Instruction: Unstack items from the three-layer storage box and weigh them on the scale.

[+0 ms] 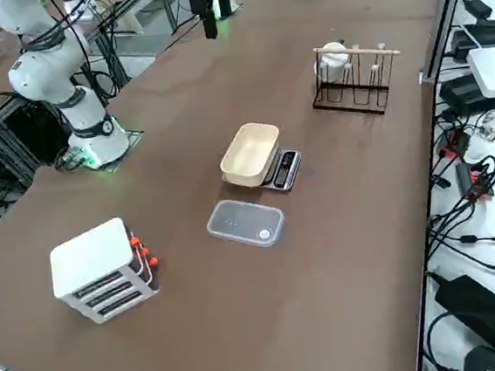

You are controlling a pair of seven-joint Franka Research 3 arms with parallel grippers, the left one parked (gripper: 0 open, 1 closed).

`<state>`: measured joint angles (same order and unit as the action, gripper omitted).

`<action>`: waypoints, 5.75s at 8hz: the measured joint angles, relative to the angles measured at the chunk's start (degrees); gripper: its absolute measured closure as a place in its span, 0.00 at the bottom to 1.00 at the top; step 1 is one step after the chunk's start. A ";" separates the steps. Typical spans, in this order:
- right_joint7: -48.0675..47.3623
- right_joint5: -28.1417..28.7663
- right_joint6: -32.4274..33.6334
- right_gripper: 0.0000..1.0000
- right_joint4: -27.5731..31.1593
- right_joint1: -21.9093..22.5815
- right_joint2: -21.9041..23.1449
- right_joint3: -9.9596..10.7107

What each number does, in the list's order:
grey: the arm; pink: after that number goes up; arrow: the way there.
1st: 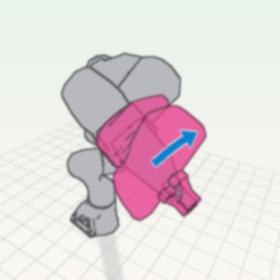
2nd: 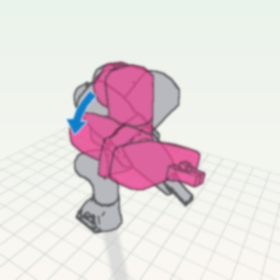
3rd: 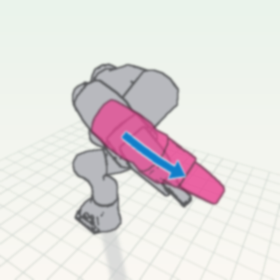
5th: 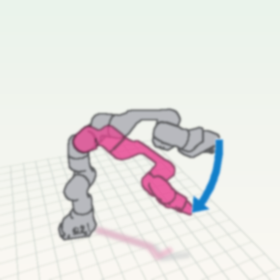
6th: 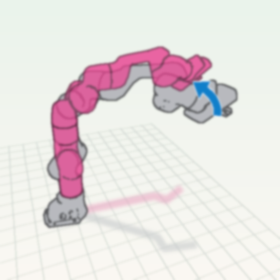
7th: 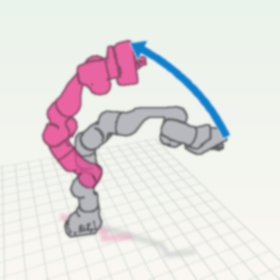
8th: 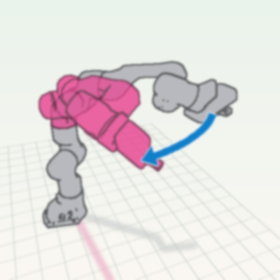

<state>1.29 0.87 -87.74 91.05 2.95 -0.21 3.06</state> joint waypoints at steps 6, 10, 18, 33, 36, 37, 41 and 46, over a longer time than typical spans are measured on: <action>0.39 0.00 0.21 0.00 0.02 0.00 -0.14 0.00; -0.84 -1.11 5.57 0.00 0.66 0.29 -2.92 -0.01; 37.34 -11.45 -20.19 0.05 20.52 -10.28 -8.13 1.25; 61.34 -21.10 -41.17 0.48 33.34 -32.38 -10.76 1.53; 61.34 -21.44 -41.20 0.49 33.35 -32.51 -10.72 1.53; 61.34 -21.48 -41.20 0.51 33.36 -32.55 -10.72 1.51; 61.34 -21.74 -41.34 0.61 33.49 -32.71 -10.72 1.51; 61.34 -23.50 -41.96 0.87 33.49 -32.73 -10.67 1.22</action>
<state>62.63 -22.62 -129.70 124.54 -29.79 -10.88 4.28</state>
